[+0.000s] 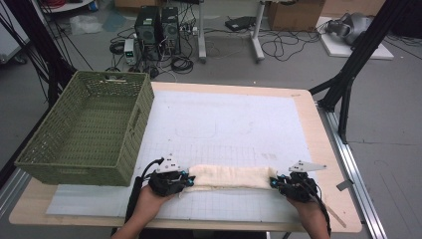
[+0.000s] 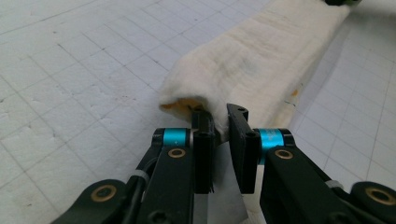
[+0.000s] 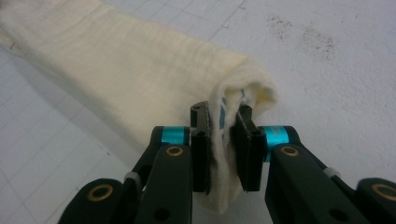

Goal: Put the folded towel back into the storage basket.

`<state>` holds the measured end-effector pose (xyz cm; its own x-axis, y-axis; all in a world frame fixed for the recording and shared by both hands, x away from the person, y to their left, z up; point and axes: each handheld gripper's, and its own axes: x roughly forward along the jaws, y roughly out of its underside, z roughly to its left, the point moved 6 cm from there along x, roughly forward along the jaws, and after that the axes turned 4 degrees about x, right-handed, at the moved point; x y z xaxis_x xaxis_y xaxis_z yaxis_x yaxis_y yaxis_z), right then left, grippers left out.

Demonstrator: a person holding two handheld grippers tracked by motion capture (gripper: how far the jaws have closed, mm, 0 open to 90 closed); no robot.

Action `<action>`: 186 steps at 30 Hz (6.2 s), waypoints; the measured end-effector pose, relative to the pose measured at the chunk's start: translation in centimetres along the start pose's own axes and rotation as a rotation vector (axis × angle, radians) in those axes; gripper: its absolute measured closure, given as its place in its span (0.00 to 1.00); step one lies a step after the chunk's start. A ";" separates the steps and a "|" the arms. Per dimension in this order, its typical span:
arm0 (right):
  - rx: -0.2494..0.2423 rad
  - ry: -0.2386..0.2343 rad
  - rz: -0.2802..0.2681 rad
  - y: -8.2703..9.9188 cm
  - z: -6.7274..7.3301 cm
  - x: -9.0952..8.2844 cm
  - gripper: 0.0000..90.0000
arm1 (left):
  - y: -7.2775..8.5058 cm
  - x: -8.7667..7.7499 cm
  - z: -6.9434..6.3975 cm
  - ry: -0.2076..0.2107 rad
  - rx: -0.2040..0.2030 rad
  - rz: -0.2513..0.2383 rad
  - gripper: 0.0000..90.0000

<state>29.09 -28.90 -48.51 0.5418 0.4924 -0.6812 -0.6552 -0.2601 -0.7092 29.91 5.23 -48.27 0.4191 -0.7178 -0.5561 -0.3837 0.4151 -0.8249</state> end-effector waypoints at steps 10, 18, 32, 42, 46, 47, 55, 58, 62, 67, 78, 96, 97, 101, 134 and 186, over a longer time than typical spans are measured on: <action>-0.059 0.035 -0.039 -0.5 0.1 -0.6 0.89 | -0.5 -0.4 0.0 -0.003 0.008 -0.032 0.92; -0.126 0.039 -0.106 -1.1 0.1 -1.4 0.89 | -1.6 -1.3 -0.3 -0.023 0.047 -0.094 0.92; -0.156 0.018 -0.238 -2.9 0.1 -2.5 0.89 | -3.3 -3.6 -0.9 -0.048 0.098 -0.208 0.92; -0.172 0.005 -0.325 -4.9 0.4 -3.0 0.89 | -4.2 -5.1 -0.7 -0.067 0.097 -0.257 0.92; -0.186 0.004 -0.340 -5.9 0.5 -3.0 0.89 | -4.7 -5.8 -0.7 -0.075 0.103 -0.266 0.92; -0.195 0.005 -0.344 -6.3 0.5 -3.0 0.89 | -4.8 -5.9 -0.7 -0.079 0.103 -0.270 0.92; -0.227 0.011 -0.364 -9.3 0.8 -2.8 0.89 | -5.6 -7.3 -0.2 -0.099 0.098 -0.295 0.92; -0.244 0.012 -0.370 -10.4 0.9 -2.5 0.89 | -5.9 -7.9 0.0 -0.109 0.090 -0.311 0.92; -0.251 0.006 -0.385 -12.2 1.2 -2.1 0.89 | -6.4 -8.8 0.3 -0.129 0.088 -0.328 0.92; -0.270 -0.001 -0.404 -14.5 1.9 -1.8 0.89 | -6.8 -10.0 0.8 -0.155 0.082 -0.351 0.92; -0.305 -0.024 -0.430 -19.4 3.6 -0.9 0.89 | -7.2 -12.6 1.7 -0.200 0.073 -0.395 0.93; -0.387 -0.060 -0.458 -26.9 8.0 2.1 0.89 | -6.9 -17.2 3.0 -0.284 0.047 -0.463 0.93; -0.394 -0.060 -0.455 -27.3 8.2 2.3 0.89 | -6.8 -17.5 3.0 -0.291 0.048 -0.463 0.93; -0.407 -0.074 -0.461 -28.8 9.5 3.4 0.89 | -6.3 -18.4 3.5 -0.328 0.041 -0.463 0.93; -0.481 -0.190 -0.434 -37.5 20.7 13.7 0.89 | -2.1 -25.8 6.3 -0.529 -0.065 -0.500 0.93; -0.433 -0.167 -0.390 -39.3 27.2 22.1 0.39 | 1.5 -29.5 10.2 -0.691 -0.332 -0.560 0.18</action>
<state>52.46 14.77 -30.76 0.5860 0.7338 -0.3437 -0.1324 -0.3317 -0.9340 25.38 32.75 -34.09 0.9665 -0.2302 -0.1134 -0.1494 -0.1455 -0.9780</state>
